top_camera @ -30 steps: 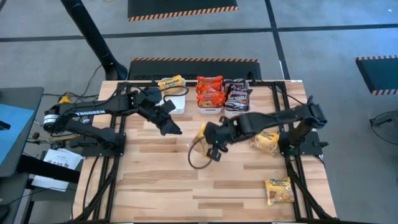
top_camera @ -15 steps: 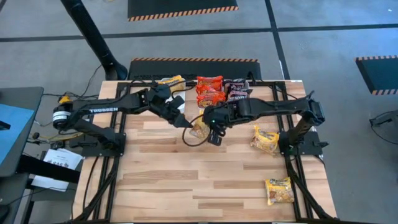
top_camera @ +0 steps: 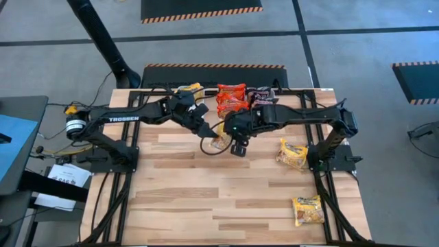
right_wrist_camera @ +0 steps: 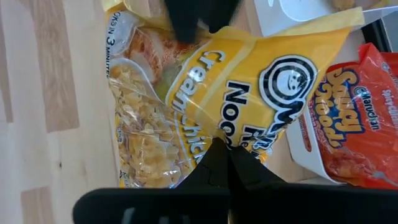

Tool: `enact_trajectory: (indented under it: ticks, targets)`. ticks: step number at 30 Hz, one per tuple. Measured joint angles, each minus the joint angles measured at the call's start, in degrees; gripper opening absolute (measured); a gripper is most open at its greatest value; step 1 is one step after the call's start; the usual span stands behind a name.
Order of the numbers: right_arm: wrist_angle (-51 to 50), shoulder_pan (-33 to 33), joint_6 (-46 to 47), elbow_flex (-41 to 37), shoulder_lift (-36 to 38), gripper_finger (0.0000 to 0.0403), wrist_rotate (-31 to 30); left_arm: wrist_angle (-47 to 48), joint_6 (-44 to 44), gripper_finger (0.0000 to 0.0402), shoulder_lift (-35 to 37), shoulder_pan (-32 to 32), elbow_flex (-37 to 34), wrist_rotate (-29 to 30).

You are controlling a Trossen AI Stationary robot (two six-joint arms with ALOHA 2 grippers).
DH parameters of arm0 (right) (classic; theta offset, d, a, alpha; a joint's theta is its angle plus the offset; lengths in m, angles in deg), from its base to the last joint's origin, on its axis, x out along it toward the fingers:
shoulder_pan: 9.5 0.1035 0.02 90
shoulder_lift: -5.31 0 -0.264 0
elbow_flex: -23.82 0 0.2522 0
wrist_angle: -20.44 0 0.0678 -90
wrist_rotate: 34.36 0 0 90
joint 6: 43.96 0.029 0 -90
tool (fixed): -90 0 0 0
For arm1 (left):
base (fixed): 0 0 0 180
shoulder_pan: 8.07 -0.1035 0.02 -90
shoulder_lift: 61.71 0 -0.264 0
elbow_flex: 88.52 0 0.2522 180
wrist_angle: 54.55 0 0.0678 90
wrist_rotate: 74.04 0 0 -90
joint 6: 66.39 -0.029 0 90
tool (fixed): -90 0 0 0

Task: Sort Maruchan noodles
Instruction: Put the yellow noodle pack into the left white bin

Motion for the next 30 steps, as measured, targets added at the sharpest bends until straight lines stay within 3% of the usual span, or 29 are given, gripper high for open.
enact_trajectory:
  ticks: [14,22,30]
  targets:
    - [-0.07,-1.92,-0.82,-0.02,0.0,0.0001,0.12,-6.6,-4.91,0.0184,-2.15,0.14,-0.02,-4.7]
    - [0.05,-1.64,-0.63,-0.04,0.0,0.0001,-0.06,-6.96,-1.19,0.0188,-3.66,-0.38,-0.04,-2.19]
    - [1.36,-1.03,-0.56,-0.04,0.0,0.0001,2.3,-7.51,-3.15,0.0188,-3.56,-1.13,-0.04,-1.65]
